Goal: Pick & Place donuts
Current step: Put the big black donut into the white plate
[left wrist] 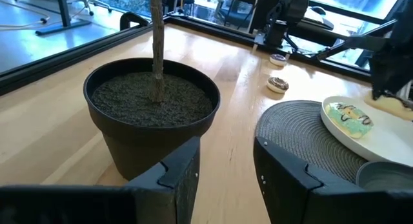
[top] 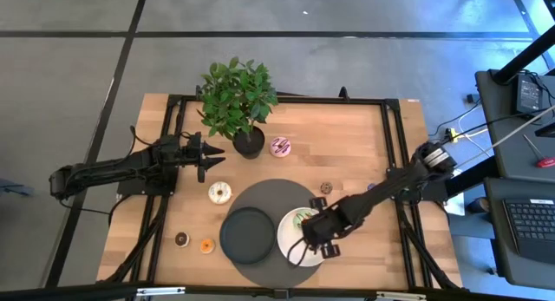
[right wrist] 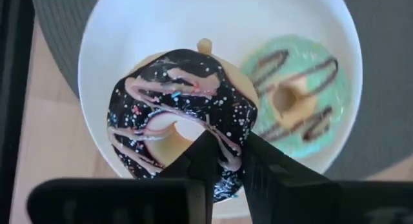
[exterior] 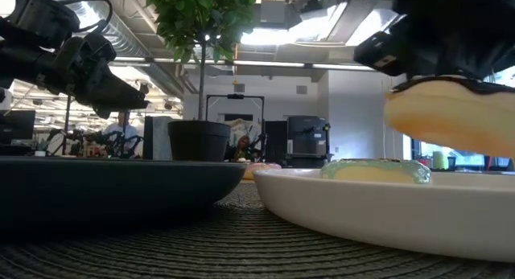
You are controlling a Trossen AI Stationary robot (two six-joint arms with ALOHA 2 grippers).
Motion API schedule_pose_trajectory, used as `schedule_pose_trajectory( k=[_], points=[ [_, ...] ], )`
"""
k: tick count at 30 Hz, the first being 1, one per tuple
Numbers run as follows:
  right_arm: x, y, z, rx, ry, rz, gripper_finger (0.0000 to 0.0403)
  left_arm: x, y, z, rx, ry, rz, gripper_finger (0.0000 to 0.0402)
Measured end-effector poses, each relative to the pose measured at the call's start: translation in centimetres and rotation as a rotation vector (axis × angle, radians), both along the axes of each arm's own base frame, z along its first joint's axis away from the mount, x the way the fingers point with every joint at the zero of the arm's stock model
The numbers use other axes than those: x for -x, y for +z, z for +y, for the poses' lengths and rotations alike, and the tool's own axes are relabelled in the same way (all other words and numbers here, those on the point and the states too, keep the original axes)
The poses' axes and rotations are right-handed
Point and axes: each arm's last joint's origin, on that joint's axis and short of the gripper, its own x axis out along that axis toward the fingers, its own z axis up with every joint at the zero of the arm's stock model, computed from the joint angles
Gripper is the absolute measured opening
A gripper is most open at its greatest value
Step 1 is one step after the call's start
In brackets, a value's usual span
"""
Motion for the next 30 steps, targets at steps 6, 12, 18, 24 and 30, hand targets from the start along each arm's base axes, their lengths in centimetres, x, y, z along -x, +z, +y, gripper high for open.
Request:
schedule_pose_trajectory(
  k=[6,12,18,24,30],
  points=[
    [-2.1,-0.9,1.3,-0.025,0.023,-0.004,0.0064,0.0,0.0,0.0,0.0,0.0,0.0,0.0141],
    [-3.0,-2.6,2.1,-0.069,0.044,0.067,0.0064,0.0,0.0,0.0,0.0,0.0,-0.001,0.0141],
    [-3.1,-2.4,2.2,-0.098,0.057,0.066,0.0065,0.0,0.0,0.0,0.001,-0.001,0.0,0.0141],
    [-3.1,-2.3,2.2,-0.097,0.055,0.056,0.0097,0.0,0.0,0.0,0.001,0.0,0.0,0.0141],
    [-3.1,-1.7,2.0,-0.054,0.045,0.023,0.0149,0.0,0.0,0.0,0.004,0.0,-0.001,0.0141]
  ],
)
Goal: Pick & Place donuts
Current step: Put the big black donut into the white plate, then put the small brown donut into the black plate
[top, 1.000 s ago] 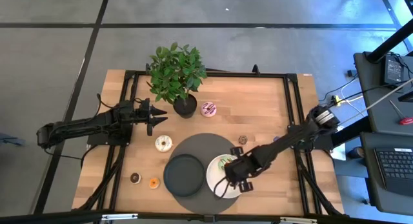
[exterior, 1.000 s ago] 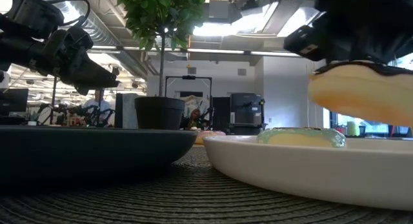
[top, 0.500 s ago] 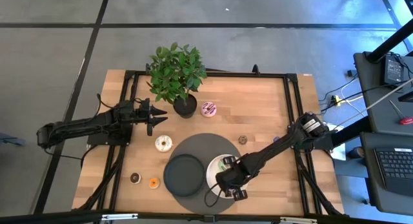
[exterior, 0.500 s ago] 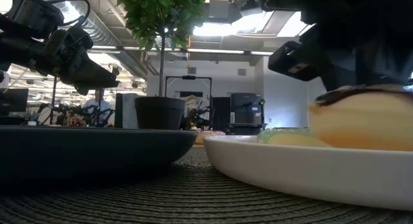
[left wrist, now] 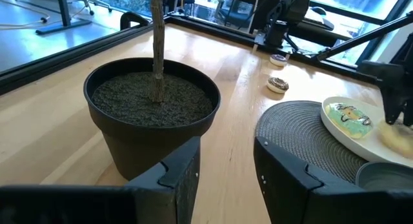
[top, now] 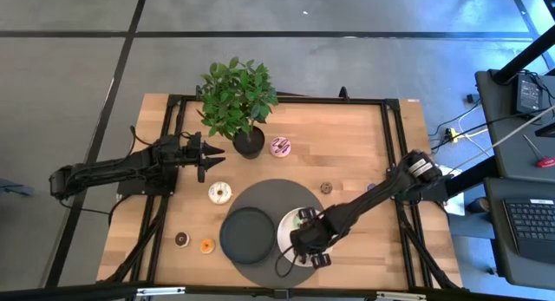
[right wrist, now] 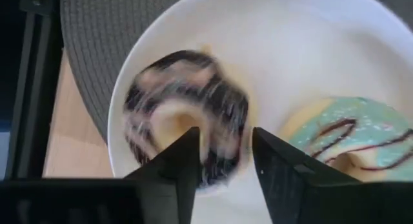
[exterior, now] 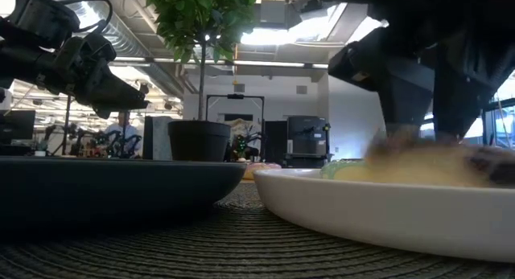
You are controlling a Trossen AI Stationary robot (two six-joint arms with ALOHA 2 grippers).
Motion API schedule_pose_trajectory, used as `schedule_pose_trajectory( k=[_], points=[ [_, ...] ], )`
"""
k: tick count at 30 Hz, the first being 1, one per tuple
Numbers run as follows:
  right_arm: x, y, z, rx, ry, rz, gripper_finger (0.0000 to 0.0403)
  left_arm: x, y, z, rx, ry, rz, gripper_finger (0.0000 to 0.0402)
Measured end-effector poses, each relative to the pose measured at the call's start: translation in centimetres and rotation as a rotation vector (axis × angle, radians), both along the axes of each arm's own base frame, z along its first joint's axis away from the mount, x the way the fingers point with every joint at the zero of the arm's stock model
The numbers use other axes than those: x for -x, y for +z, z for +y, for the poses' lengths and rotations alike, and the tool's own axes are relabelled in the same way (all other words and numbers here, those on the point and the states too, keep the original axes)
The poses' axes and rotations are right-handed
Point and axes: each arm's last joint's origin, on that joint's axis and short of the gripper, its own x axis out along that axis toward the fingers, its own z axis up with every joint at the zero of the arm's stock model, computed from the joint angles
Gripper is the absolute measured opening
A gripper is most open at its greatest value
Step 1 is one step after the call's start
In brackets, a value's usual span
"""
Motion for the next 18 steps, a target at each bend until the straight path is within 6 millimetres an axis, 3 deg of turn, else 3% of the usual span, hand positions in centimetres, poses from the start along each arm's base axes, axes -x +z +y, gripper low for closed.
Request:
schedule_pose_trajectory(
  k=[4,8,13,18],
  points=[
    [0.6,0.8,-0.7,0.022,-0.012,0.037,0.0168,0.0,0.0,0.0,0.0,0.0,0.0,0.0141],
    [2.3,3.3,-1.4,0.092,-0.041,0.04,0.0176,0.0,0.0,0.0,0.0,0.0,0.0,0.0141],
    [6.8,6.2,-2.0,0.139,-0.077,-0.035,0.0173,0.0,0.0,0.0,0.006,0.002,-0.008,0.0141],
    [11.3,6.7,-4.1,0.07,-0.202,-0.218,0.0167,-0.1,0.8,0.1,0.111,0.037,-0.112,0.0141]
  ],
)
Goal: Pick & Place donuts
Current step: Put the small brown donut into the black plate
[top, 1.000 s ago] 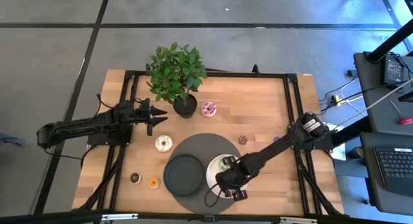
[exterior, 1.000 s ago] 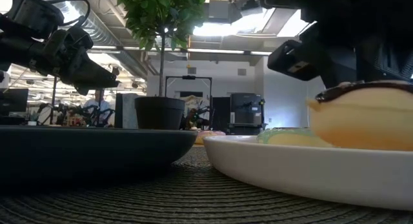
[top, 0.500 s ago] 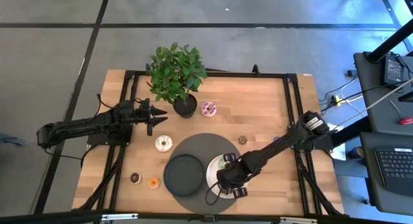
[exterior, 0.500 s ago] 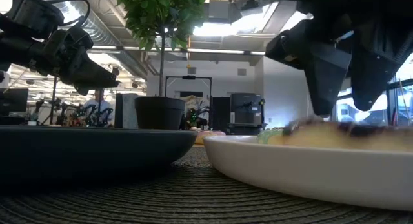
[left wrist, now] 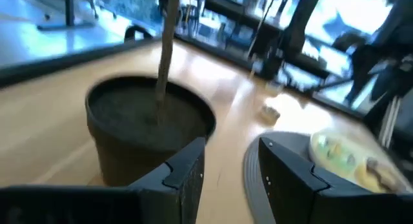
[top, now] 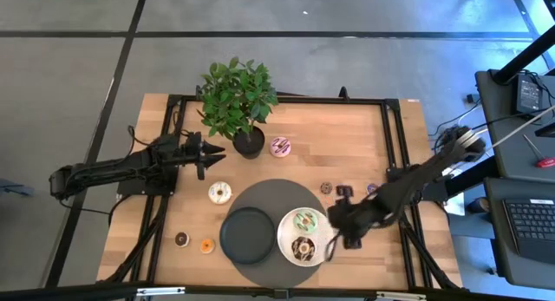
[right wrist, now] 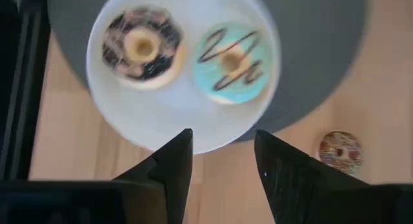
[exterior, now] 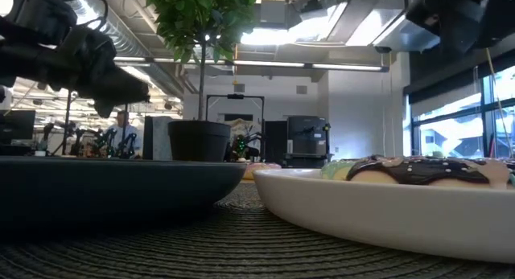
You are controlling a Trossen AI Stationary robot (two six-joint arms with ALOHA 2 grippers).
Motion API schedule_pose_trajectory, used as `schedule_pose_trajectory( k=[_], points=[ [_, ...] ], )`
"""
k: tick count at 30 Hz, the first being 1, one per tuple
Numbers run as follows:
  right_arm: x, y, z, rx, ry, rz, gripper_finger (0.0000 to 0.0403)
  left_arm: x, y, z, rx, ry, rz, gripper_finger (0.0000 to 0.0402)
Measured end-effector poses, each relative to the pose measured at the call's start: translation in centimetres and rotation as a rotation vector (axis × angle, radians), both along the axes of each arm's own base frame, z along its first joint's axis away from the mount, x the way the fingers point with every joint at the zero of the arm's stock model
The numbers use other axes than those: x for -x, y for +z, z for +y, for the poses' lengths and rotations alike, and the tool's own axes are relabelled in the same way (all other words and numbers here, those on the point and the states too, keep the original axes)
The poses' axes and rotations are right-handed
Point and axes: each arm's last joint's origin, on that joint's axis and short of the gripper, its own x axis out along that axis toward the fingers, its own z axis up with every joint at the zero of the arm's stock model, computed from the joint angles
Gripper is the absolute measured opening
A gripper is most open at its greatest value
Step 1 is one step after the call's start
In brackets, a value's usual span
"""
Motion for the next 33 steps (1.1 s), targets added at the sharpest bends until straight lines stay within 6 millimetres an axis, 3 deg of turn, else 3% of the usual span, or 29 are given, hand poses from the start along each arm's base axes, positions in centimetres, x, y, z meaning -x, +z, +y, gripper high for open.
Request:
schedule_pose_trajectory(
  k=[7,13,18,28,33],
  points=[
    [4.1,-1.6,-3.7,-0.014,-0.06,-0.261,0.0166,-0.1,0.8,0.1,-0.022,0.02,-0.076,0.0141],
    [6.2,-3.4,-6.8,-0.008,-0.175,-0.297,0.0166,-0.1,0.7,0.1,-0.021,0.021,-0.072,0.0141],
    [6.6,-4.4,-7.8,0.03,-0.231,-0.315,0.0166,-0.1,0.7,0.1,-0.007,0.012,-0.075,0.0153],
    [6.4,-4.7,-8.1,0.04,-0.252,-0.326,0.0166,-0.1,0.7,-0.1,0.085,-0.04,-0.09,0.0243],
    [6.4,-4.7,-8.1,0.047,-0.261,-0.334,0.0166,-0.2,0.9,-0.8,0.184,-0.248,-0.106,0.025]
  ],
)
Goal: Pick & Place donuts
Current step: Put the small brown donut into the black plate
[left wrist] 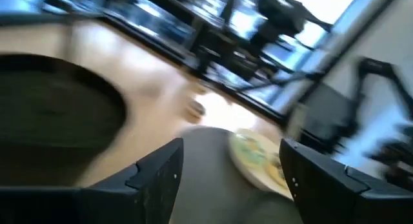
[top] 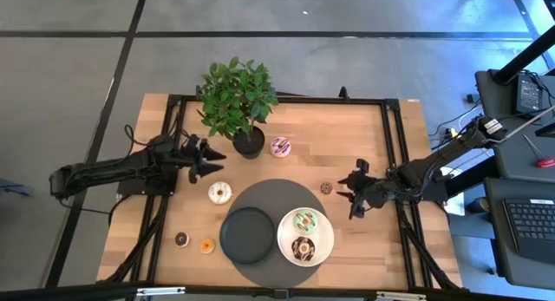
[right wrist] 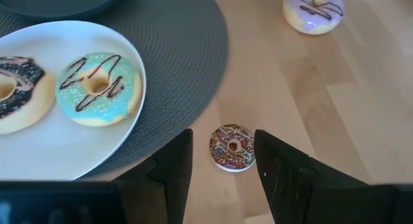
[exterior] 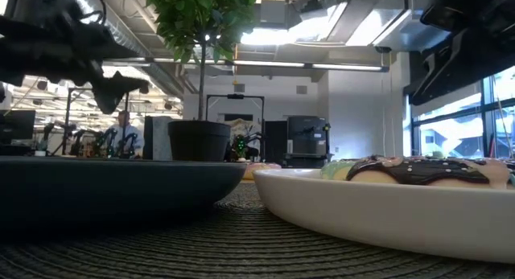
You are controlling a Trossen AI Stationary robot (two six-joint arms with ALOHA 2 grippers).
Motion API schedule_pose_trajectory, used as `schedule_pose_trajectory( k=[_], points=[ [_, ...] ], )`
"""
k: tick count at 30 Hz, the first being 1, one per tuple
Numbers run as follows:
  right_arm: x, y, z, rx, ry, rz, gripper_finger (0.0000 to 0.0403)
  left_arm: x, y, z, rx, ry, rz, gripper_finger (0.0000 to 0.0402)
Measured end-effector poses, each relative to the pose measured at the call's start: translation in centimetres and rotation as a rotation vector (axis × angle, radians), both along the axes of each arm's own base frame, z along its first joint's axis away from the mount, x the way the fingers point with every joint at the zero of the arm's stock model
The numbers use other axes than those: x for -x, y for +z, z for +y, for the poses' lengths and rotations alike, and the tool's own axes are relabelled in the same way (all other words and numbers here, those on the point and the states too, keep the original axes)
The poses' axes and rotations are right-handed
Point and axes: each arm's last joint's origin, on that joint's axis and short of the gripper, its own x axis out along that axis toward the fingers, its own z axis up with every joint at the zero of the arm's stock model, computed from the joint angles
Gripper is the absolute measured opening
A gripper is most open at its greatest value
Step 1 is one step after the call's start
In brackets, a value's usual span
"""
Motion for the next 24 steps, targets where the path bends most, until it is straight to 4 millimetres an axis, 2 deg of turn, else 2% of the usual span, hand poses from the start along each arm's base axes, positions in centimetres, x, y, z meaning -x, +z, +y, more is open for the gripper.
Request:
schedule_pose_trajectory(
  k=[4,7,12,16,24],
  points=[
    [0.0,0.1,-0.1,0.035,-0.036,-0.024,0.0166,-0.4,1.6,-0.7,-0.041,-0.061,-0.003,0.0236],
    [-0.1,0.2,-0.3,0.076,-0.083,-0.061,0.0166,-0.9,3.4,-1.3,-0.077,-0.094,0.086,0.0226],
    [-0.3,0.5,-0.4,0.106,-0.129,-0.107,0.0166,-1.0,5.2,-2.6,-0.068,-0.08,0.528,0.0211],
    [-0.4,0.6,-0.3,0.099,-0.131,-0.124,0.0166,-1.1,5.7,-4.1,0.068,-0.07,0.871,0.0197],
    [-0.4,0.6,-0.3,0.123,-0.113,-0.116,0.0166,-2.8,4.4,-9.3,0.28,-0.147,1.265,0.0166]
  ],
)
